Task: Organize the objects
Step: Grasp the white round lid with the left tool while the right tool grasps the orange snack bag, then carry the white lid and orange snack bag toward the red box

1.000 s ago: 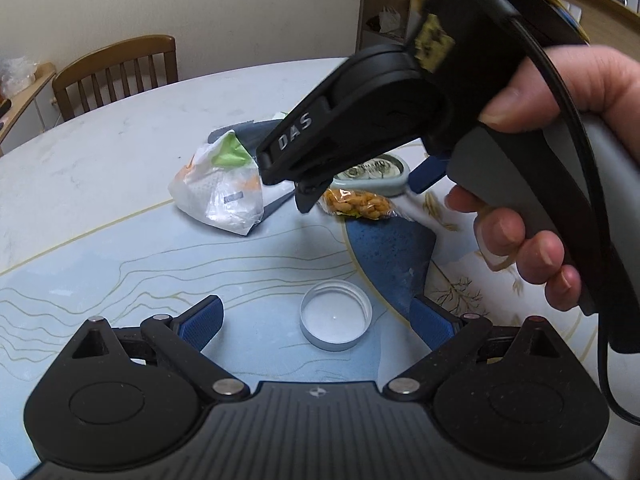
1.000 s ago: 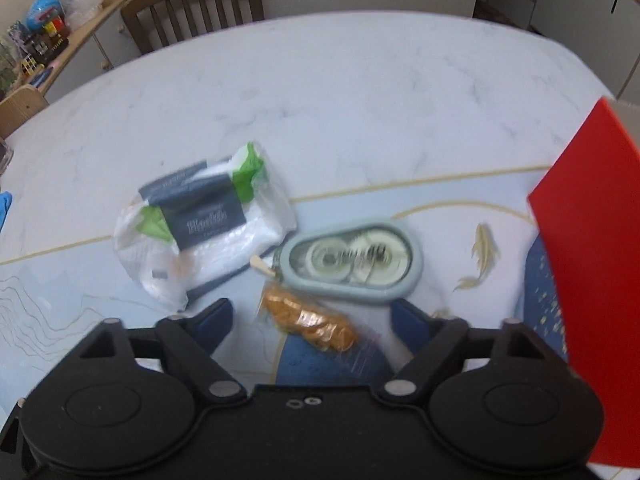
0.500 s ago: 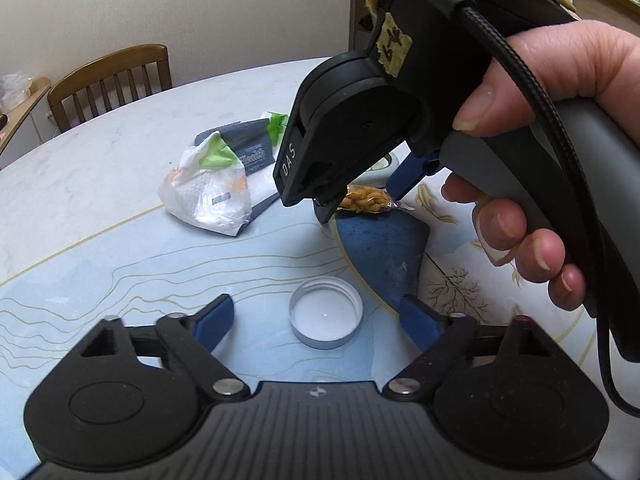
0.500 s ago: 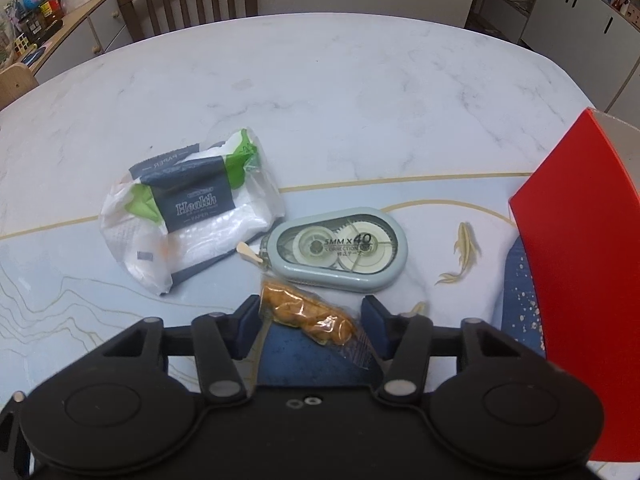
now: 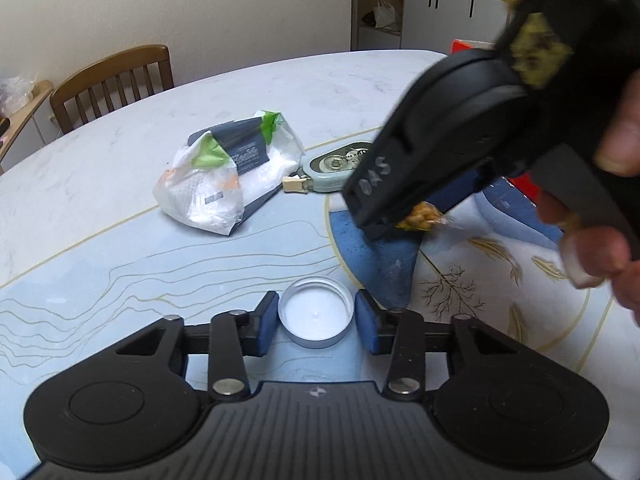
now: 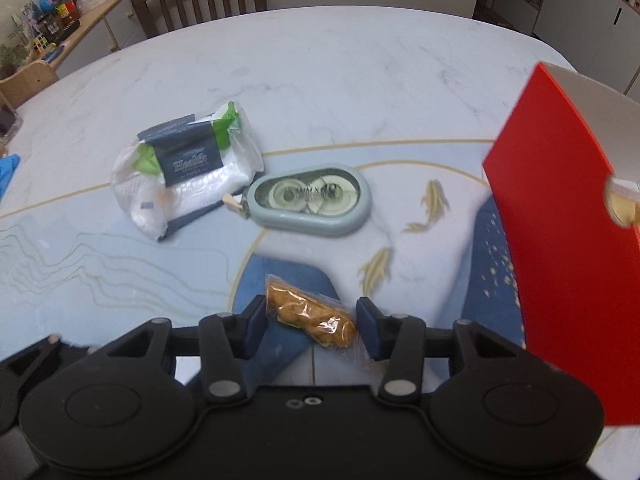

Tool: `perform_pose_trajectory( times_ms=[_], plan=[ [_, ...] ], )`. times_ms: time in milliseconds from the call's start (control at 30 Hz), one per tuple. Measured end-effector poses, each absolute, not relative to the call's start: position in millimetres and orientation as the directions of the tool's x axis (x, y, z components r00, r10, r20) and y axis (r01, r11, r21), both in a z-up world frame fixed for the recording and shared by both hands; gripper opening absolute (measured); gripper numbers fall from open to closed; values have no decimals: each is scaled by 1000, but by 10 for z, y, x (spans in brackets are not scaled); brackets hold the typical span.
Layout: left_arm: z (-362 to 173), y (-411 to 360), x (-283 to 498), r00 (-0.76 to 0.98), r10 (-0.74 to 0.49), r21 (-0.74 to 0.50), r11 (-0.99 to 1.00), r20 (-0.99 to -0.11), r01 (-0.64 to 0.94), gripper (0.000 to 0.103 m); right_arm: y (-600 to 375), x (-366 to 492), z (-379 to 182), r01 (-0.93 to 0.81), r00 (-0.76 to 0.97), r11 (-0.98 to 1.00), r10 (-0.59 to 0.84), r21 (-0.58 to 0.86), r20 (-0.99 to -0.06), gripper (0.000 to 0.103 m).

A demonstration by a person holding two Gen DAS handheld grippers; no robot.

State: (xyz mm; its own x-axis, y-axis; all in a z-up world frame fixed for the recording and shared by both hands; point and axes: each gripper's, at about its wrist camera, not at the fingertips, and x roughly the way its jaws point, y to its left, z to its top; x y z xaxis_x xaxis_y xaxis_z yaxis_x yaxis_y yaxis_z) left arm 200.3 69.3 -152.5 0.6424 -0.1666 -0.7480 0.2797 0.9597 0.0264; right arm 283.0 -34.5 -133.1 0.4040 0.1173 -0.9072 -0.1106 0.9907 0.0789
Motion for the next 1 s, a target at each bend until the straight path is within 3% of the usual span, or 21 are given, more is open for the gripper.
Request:
perform_pose_trajectory(
  times_ms=[433, 1000],
  plan=[
    [-1419, 684, 1846, 629, -141, 18, 971, -765, 239, 38, -692, 2289, -776, -220, 440, 963, 239, 154, -866, 47],
    [-805, 297, 1503, 660, -184, -41, 973, -728, 226, 38, -1622, 2007, -237, -254, 539, 954, 278, 161, -795, 47]
  ],
)
